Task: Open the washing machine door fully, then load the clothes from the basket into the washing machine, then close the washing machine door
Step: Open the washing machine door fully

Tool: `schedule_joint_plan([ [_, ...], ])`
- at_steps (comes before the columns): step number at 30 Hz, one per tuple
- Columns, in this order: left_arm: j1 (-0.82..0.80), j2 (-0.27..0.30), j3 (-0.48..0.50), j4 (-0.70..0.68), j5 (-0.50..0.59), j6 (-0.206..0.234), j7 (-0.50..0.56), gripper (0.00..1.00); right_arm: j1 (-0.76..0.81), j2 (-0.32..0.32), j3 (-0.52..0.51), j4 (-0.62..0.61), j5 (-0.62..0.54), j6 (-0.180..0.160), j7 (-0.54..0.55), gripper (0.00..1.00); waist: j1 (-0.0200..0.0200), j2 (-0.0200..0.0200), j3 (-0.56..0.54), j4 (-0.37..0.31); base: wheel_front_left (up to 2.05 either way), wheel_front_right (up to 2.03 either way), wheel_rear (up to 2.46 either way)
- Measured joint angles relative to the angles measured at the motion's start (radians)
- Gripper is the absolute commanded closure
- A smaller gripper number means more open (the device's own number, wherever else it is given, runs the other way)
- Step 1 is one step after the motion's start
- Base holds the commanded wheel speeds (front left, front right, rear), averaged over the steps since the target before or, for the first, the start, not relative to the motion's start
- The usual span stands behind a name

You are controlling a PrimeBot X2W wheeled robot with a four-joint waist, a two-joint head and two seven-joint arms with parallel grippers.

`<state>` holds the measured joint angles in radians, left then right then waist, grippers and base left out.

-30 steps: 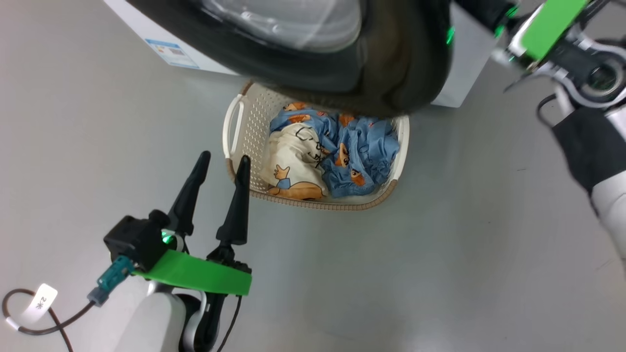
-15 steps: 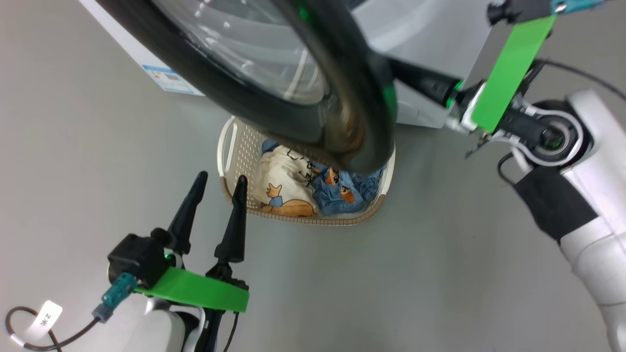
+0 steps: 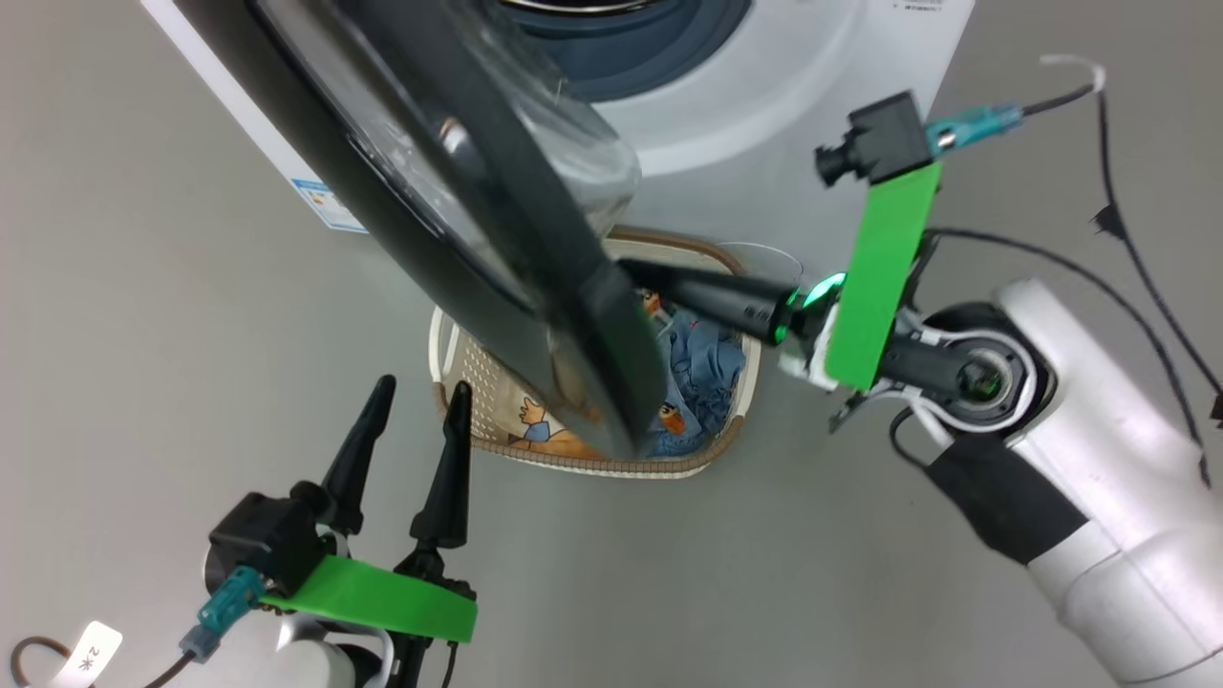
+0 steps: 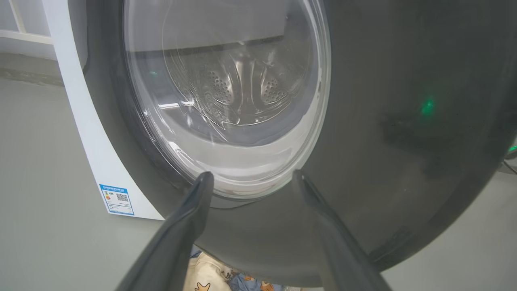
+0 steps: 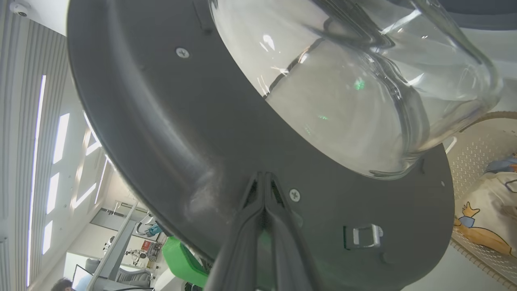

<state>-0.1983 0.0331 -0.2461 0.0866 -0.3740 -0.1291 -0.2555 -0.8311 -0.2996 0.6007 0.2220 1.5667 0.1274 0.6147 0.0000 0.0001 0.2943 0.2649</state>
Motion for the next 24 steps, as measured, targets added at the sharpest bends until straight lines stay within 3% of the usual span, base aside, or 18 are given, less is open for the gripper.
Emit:
schedule_joint_plan([
  [14,0.041,0.0,0.019,0.005,0.009,0.0,0.0,0.0,0.046,0.036,0.035,-0.016,-0.001,0.0,-0.011,1.0,0.0,0.0,-0.049,0.012,0.0,0.0,0.0],
  [15,0.046,0.001,0.021,0.006,0.009,0.0,0.0,0.0,0.054,0.035,0.035,-0.016,-0.005,0.0,-0.02,0.85,0.0,0.0,-0.053,0.011,0.0,0.0,0.0],
  [16,0.051,0.001,0.022,0.007,0.01,0.0,0.0,0.0,0.062,0.033,0.034,-0.013,-0.009,0.0,-0.03,0.65,0.0,0.0,-0.057,0.009,0.0,0.0,0.0],
  [17,0.054,0.002,0.022,0.009,0.01,0.0,0.0,0.0,0.071,0.031,0.03,-0.01,-0.01,0.0,-0.042,0.38,0.0,0.0,-0.062,0.008,0.0,0.0,0.0],
  [18,0.056,0.003,0.022,0.011,0.01,0.0,0.0,0.0,0.081,0.028,0.026,-0.005,-0.012,0.0,-0.054,0.01,0.0,0.0,-0.066,0.005,0.0,0.0,0.0],
  [24,0.066,0.02,0.024,0.016,0.01,0.0,0.0,0.0,0.133,0.011,0.0,0.024,-0.015,0.0,-0.117,0.0,0.0,0.0,-0.087,-0.023,0.0,0.0,0.0],
])
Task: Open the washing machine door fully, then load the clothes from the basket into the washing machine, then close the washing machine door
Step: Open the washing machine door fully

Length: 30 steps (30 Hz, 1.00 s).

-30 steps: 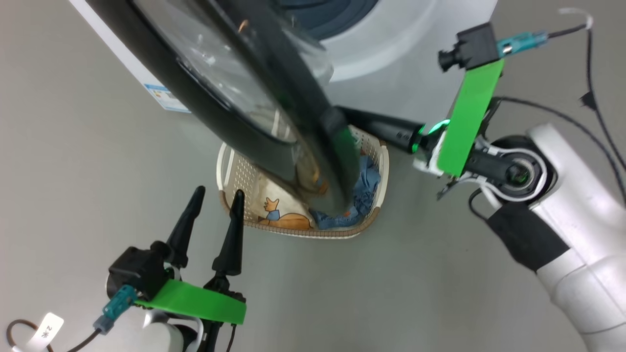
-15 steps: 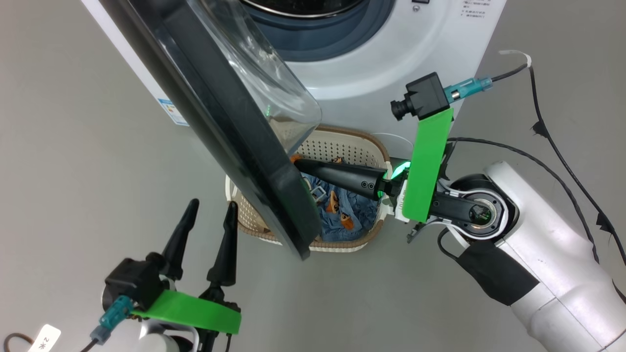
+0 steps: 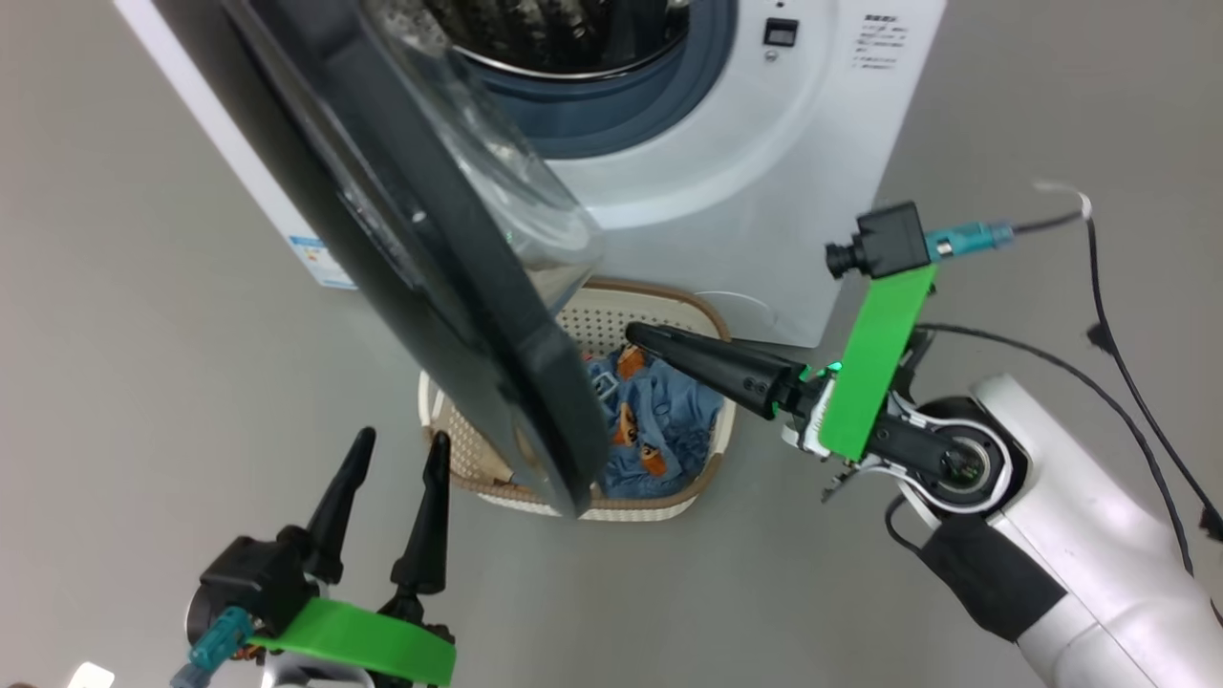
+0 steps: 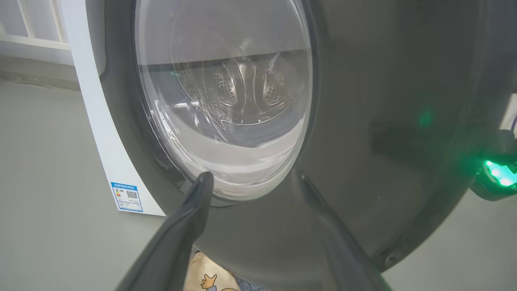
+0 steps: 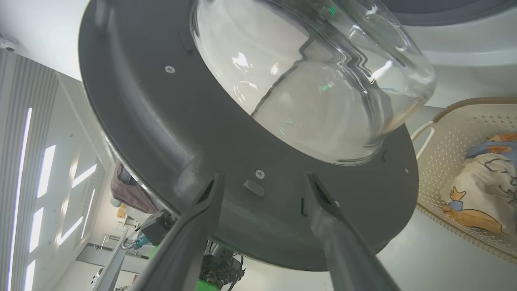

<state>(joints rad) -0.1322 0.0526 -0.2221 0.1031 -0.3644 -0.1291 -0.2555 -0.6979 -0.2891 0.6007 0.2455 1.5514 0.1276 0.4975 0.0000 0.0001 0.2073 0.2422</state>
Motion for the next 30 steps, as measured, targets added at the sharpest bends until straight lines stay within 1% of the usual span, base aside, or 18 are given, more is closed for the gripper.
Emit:
schedule_joint_plan([
  [6,0.014,0.019,0.001,0.004,0.0,0.0,0.0,0.0,0.063,-0.032,-0.005,0.013,-0.012,0.0,-0.059,0.0,0.0,0.0,-0.023,-0.038,0.0,0.0,0.0],
  [10,0.03,0.022,0.005,0.009,0.003,0.0,0.0,0.0,0.112,-0.05,-0.02,0.042,-0.015,0.0,-0.108,0.0,0.0,0.0,-0.044,-0.06,0.0,0.0,0.0],
  [15,0.062,0.032,0.008,0.019,0.004,0.0,0.0,0.0,0.178,-0.083,-0.024,0.046,-0.044,0.0,-0.168,0.0,0.0,0.0,-0.075,-0.089,0.0,0.0,0.0],
  [22,0.089,0.049,0.031,0.018,0.009,0.0,0.0,0.0,0.243,-0.15,0.014,0.061,-0.122,0.0,-0.261,0.0,0.0,0.0,-0.101,-0.143,0.0,0.0,0.0],
  [30,0.097,0.051,0.044,0.018,0.009,0.0,0.0,0.0,0.302,-0.205,0.048,0.104,-0.156,0.0,-0.382,0.0,0.0,0.0,-0.113,-0.195,0.0,0.0,0.0],
])
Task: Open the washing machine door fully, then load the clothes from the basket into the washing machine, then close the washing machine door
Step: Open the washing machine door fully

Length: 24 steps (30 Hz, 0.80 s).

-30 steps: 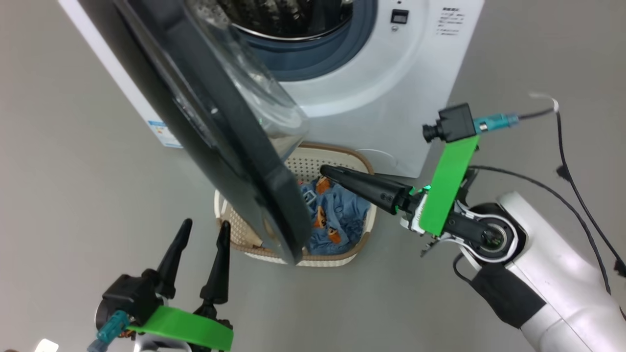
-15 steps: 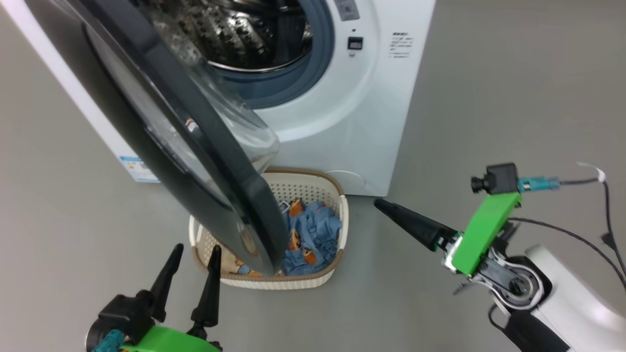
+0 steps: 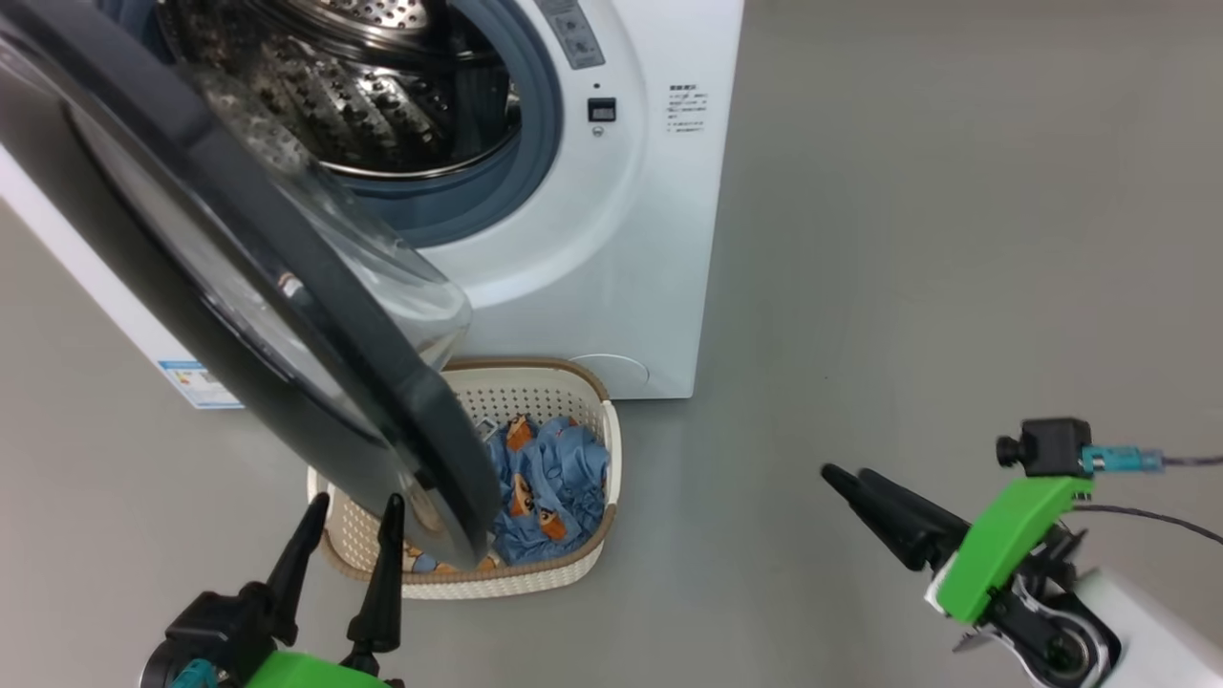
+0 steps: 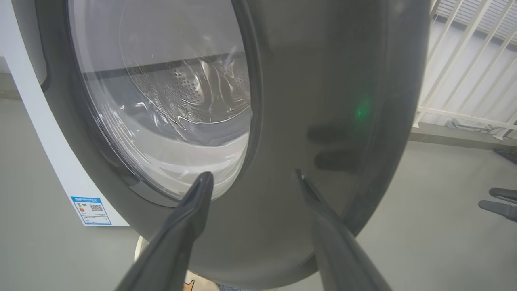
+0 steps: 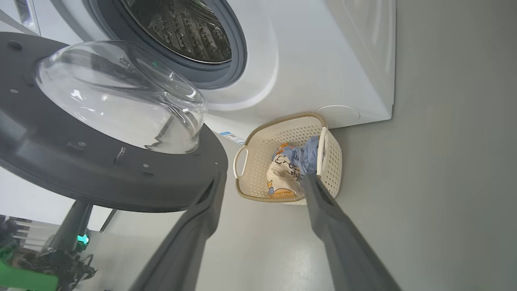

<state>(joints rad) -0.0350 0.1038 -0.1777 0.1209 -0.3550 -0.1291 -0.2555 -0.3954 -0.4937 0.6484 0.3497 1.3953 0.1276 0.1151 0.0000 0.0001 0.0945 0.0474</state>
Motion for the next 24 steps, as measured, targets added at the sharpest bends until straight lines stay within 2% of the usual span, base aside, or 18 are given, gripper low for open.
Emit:
schedule_joint_plan([
  [10,0.016,0.0,0.007,0.001,0.007,0.0,0.0,0.0,0.03,-0.061,0.099,0.083,-0.127,0.0,-0.21,0.0,0.0,0.0,-0.015,-0.02,0.0,0.0,0.0],
  [17,0.016,0.0,0.014,0.002,0.007,0.0,0.0,0.0,0.03,-0.074,0.152,0.157,-0.168,0.0,-0.34,0.0,0.0,0.0,-0.013,-0.02,0.0,0.0,0.0],
  [21,0.016,0.0,0.015,0.005,0.007,0.0,0.0,0.0,0.03,-0.074,0.143,0.18,-0.215,0.0,-0.361,0.0,0.0,0.0,-0.009,-0.019,0.0,0.0,0.0],
  [24,0.016,-0.001,0.02,0.005,0.007,0.0,0.0,0.0,0.03,-0.061,0.038,0.175,-0.285,0.0,-0.364,0.0,0.0,0.0,-0.006,-0.02,0.0,0.0,0.0],
])
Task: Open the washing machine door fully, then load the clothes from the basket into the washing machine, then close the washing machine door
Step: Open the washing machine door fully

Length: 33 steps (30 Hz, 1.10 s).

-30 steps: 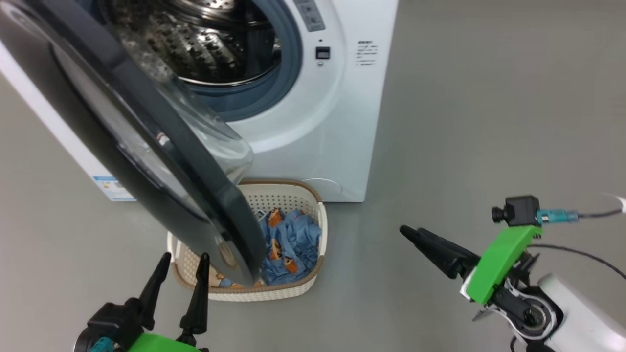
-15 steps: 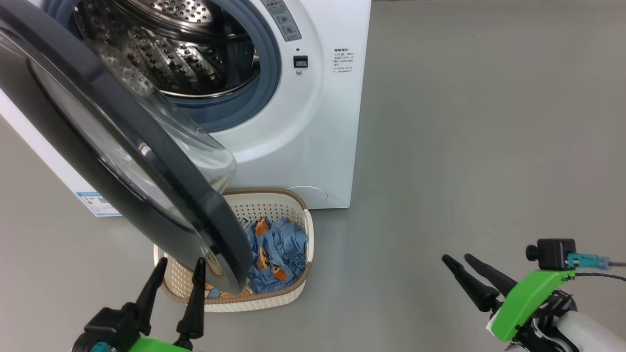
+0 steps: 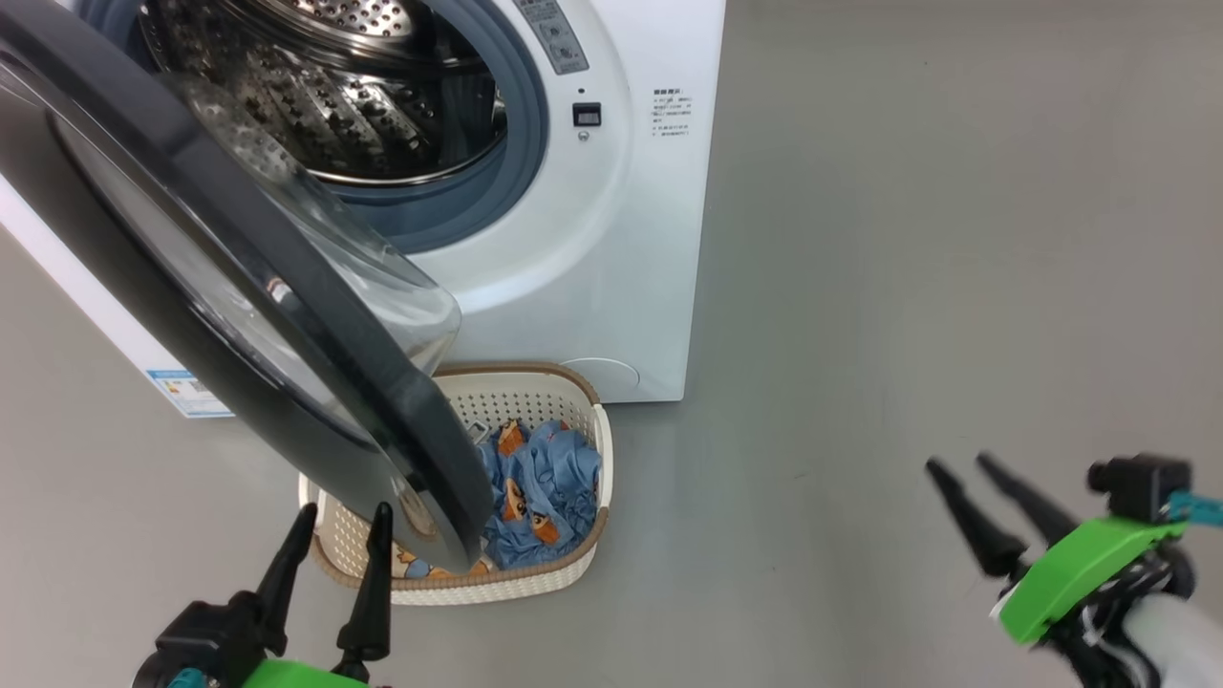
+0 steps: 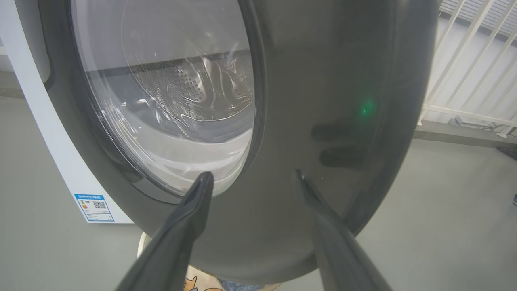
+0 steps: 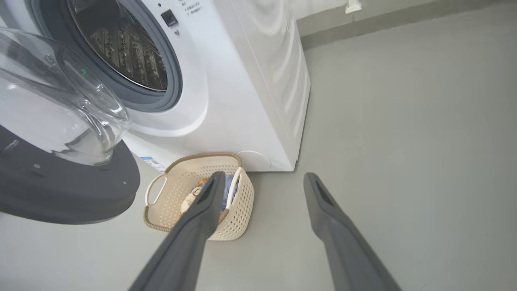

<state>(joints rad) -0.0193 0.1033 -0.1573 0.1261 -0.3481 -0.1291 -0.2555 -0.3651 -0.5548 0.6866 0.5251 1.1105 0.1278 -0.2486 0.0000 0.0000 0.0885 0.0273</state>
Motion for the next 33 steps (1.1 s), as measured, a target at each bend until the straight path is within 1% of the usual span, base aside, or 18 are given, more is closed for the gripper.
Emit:
schedule_joint_plan([
  [2,0.0,0.0,0.002,0.0,0.0,0.0,0.0,0.0,0.004,0.007,-0.081,-0.015,-0.084,0.0,0.0,0.0,0.0,0.0001,0.001,-0.001,0.0,0.0,0.0],
  [4,0.0,0.0,0.004,0.0,0.0,0.0,0.0,0.0,0.033,0.032,-0.172,-0.042,-0.157,0.0,-0.001,0.0,0.0,0.0,0.001,-0.002,0.0,0.0,0.0],
  [7,0.0,0.0,0.005,0.0,0.0,0.0,0.0,0.0,0.093,0.068,-0.281,-0.08,-0.28,0.0,-0.001,0.0,0.0,0.0,0.002,-0.001,0.0,0.0,0.0],
  [8,-0.001,0.0,0.006,0.001,0.0,0.0,0.0,0.0,0.125,0.092,-0.353,-0.107,-0.359,0.0,-0.001,0.0,0.0,0.0,0.003,0.0,0.0,0.0,0.0],
  [9,-0.001,0.0,0.006,0.001,0.0,0.0,0.0,0.0,0.138,0.103,-0.391,-0.123,-0.399,0.0,-0.001,0.0,0.0,0.0,0.003,0.0,0.0,0.0,0.0],
  [12,-0.001,0.0,0.006,0.001,0.0,0.0,0.0,0.0,0.173,0.144,-0.507,-0.168,-0.506,0.0,-0.001,0.0,0.0,0.0,0.003,0.003,0.0,0.0,0.0],
  [15,-0.001,0.0,0.007,0.001,0.0,0.0,0.0,0.0,0.214,0.186,-0.594,-0.205,-0.577,0.0,-0.001,0.0,0.0,0.0001,0.001,0.006,0.0,0.0,0.0],
  [23,-0.001,0.0,0.007,0.002,0.002,0.0,0.0,0.0,0.276,0.243,-0.675,-0.25,-0.651,0.0,-0.001,0.0,0.0,0.0,-0.003,0.011,0.0,0.0,0.0],
  [27,-0.001,0.0,0.007,0.007,0.002,0.0,0.0,0.0,0.299,0.257,-0.697,-0.252,-0.672,0.0,-0.001,0.0,0.0,0.0,-0.006,0.014,0.0,0.0,0.0],
  [33,-0.001,0.0,0.007,0.017,0.002,0.0,0.0,0.0,0.324,0.277,-0.701,-0.238,-0.68,0.0,-0.001,0.0,0.0,0.0,-0.006,0.019,0.0,0.0,0.0],
])
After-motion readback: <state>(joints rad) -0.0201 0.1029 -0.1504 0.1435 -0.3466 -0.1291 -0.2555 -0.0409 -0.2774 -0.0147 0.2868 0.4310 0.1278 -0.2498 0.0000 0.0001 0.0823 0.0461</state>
